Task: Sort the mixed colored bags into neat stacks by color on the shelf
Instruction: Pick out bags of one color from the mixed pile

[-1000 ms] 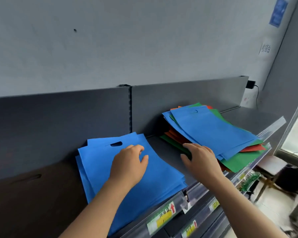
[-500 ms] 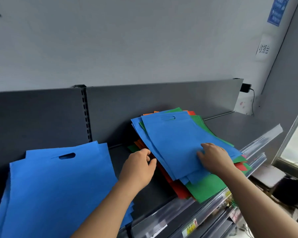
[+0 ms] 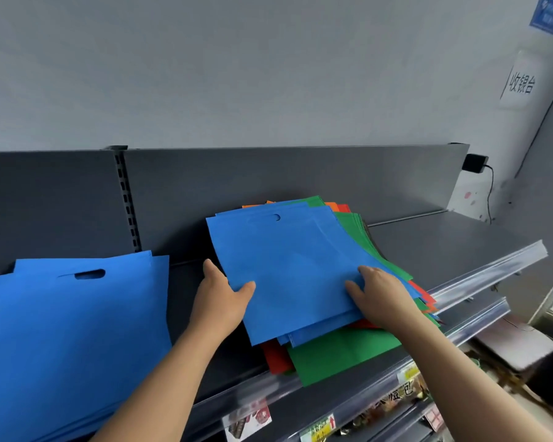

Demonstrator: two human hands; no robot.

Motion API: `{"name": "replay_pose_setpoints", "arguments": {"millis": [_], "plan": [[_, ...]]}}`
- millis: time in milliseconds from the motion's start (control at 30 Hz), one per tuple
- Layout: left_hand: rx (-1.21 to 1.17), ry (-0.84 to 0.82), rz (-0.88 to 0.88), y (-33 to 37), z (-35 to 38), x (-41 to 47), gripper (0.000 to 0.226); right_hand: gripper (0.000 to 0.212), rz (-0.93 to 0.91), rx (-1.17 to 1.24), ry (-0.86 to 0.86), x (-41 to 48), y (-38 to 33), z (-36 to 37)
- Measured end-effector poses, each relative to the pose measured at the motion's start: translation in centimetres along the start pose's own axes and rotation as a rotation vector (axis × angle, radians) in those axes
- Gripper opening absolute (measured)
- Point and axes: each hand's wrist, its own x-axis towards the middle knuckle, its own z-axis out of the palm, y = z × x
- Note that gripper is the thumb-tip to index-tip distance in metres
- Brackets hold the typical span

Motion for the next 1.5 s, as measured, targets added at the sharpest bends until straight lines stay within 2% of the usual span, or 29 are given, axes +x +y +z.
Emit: {"name": "replay_pose_setpoints", "arguments": {"millis": [67,133,233,300,467,633,833,1033,1267,1500], "plan": [[0.000,0.012,-0.002,0.0,0.2,-0.2,0.033,0.034,-0.003,-0.050,-0.003,-0.1,0.1,0.2],[-0.026,0.024,-0.011,0.2,0.4,-0.4,0.028,0.031,-0.082,-0.052,0.011,-0.4,-0.2,0.4],[-0.105,0.047,-0.034,0.4,0.4,-0.6,0.028,0.039,-0.181,0.130,0.001,-1.1,-0.9,0.0],[-0.151,0.044,-0.037,0.4,0.2,-0.5,0.030,0.047,-0.146,0.218,0.014,-1.3,-0.8,-0.4],[-0.177,0.036,-0.059,0.7,0.1,-0.7,0.025,0.054,-0.038,0.051,-0.044,-0.7,0.1,-0.4],[-0.126,0.021,-0.058,1.1,0.6,-1.2,0.016,0.067,-0.050,0.189,-0.065,-0.8,0.0,-0.6],[-0.141,0.051,0.049,1.6,0.2,-2.5,0.020,0.057,-0.073,0.367,0.010,-0.7,-0.3,-1.6],[-0.185,0.192,0.103,1.4,-2.3,-3.7,0.020,0.046,-0.148,0.447,0.115,-1.2,-2.9,-2.2],[-0.133,0.341,0.117,-1.1,-8.5,-5.7,0.022,0.040,-0.267,0.519,0.087,-3.1,-9.2,-1.3],[0.013,0.467,0.022,-5.9,-16.5,-7.7,0.025,0.040,-0.388,0.523,0.006,-5.5,-17.7,1.7]]}}
